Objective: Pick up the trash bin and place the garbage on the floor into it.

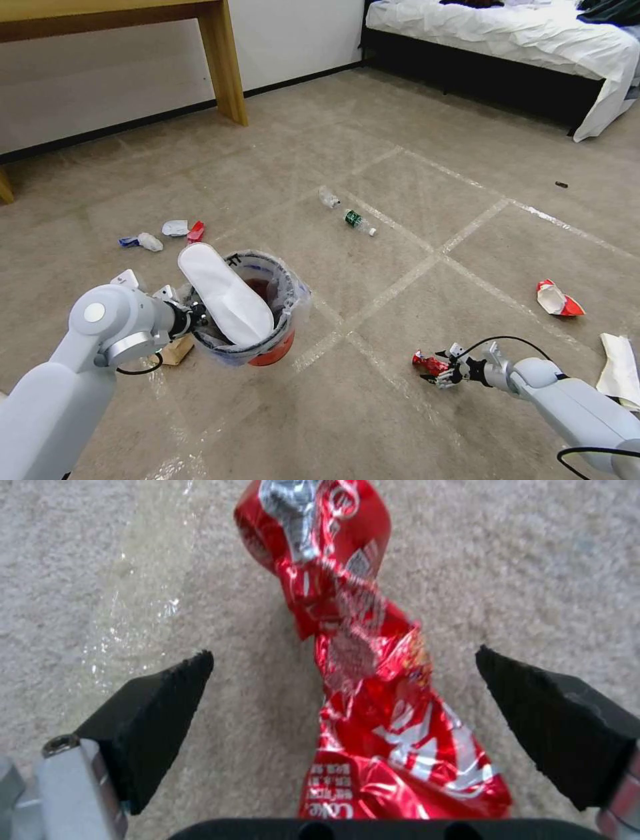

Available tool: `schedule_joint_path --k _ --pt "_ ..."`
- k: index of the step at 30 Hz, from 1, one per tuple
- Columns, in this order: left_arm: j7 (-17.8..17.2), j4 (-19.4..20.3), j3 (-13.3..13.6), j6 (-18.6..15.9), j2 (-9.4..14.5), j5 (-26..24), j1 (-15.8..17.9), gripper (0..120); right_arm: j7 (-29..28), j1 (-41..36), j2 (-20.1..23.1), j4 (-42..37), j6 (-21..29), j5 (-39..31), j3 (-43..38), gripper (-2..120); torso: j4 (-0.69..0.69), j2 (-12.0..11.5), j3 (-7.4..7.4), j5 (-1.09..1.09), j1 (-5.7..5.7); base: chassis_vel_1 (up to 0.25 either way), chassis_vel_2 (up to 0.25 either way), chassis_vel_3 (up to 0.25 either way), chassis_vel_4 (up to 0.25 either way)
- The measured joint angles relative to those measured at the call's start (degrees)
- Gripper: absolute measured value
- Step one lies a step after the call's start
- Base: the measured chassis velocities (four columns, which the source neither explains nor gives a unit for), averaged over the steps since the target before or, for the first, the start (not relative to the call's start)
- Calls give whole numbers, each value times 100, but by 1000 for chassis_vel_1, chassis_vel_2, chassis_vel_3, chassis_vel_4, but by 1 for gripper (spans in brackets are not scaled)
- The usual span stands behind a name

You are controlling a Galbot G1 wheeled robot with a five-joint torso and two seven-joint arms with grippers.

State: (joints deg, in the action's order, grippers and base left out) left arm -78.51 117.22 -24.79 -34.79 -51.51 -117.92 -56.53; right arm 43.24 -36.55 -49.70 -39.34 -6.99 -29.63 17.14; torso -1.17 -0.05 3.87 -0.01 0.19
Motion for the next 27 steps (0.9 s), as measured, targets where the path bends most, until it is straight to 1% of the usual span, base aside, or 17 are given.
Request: schedule_joint_path --k 9,10,14,15,16,17,18,19,20,21,22,23,25,26,27 --pt "11 12 -6 -9 -2 32 -25 0 41 63 -106 186 3 27 8 100 0 0 0 0 0 0 0 0 0" --pt "17 10 -6 -12 -12 49 -29 0 42 77 -128 217 7 29 8 98 0 0 0 0 0 0 0 0 0" --pt "27 -4 -1 -22 -31 73 -33 0 70 89 -152 251 10 31 6 95 0 0 0 0 0 0 0 0 0" --pt "31 -13 5 -23 -40 81 -33 0 70 92 -160 262 10 34 3 90 0 0 0 0 0 0 0 0 0" --pt "34 -23 12 -26 -48 86 -33 0 70 95 -169 276 9 34 -3 84 -1 0 0 -1 0 0 0 0 0" --pt "34 -23 12 -26 -48 86 -33 0 70 95 -169 276 9 34 -3 84 -1 0 0 -1 0 0 0 0 0" --pt "36 -36 20 -31 -59 93 -30 0 69 96 -184 302 2 28 -10 79 -1 0 0 -3 0 0 0 0 0" --pt "39 -56 37 -34 -67 102 -21 0 69 99 -203 341 -7 25 -32 70 -1 0 -1 -5 0 0 0 0 0" --pt "39 -56 37 -34 -67 102 -21 0 69 99 -203 341 -7 25 -32 70 -1 0 -1 -5 0 0 0 0 0" --pt "41 -66 48 -39 -70 105 -15 0 75 99 -217 368 -23 26 -53 67 -2 0 -1 -6 0 0 0 0 0" --pt "42 -76 57 -42 -73 108 -7 0 75 99 -228 385 -36 27 -76 60 -2 0 -1 -6 -1 0 0 0 0" --pt "42 -76 57 -42 -73 108 -7 0 75 99 -228 385 -36 27 -76 60 -2 0 -1 -6 -1 0 0 0 0" --pt "46 -85 70 -47 -78 114 0 0 76 91 -250 393 -50 26 -104 48 -2 1 -1 -2 -1 0 0 0 0" --pt "46 -85 70 -47 -78 114 0 0 76 91 -250 393 -50 26 -104 48 -2 1 -1 -2 -1 0 0 0 0" --pt "47 -91 83 -52 -83 120 1 0 76 82 -261 394 -62 24 -114 42 -1 0 -1 0 0 0 0 0 0"
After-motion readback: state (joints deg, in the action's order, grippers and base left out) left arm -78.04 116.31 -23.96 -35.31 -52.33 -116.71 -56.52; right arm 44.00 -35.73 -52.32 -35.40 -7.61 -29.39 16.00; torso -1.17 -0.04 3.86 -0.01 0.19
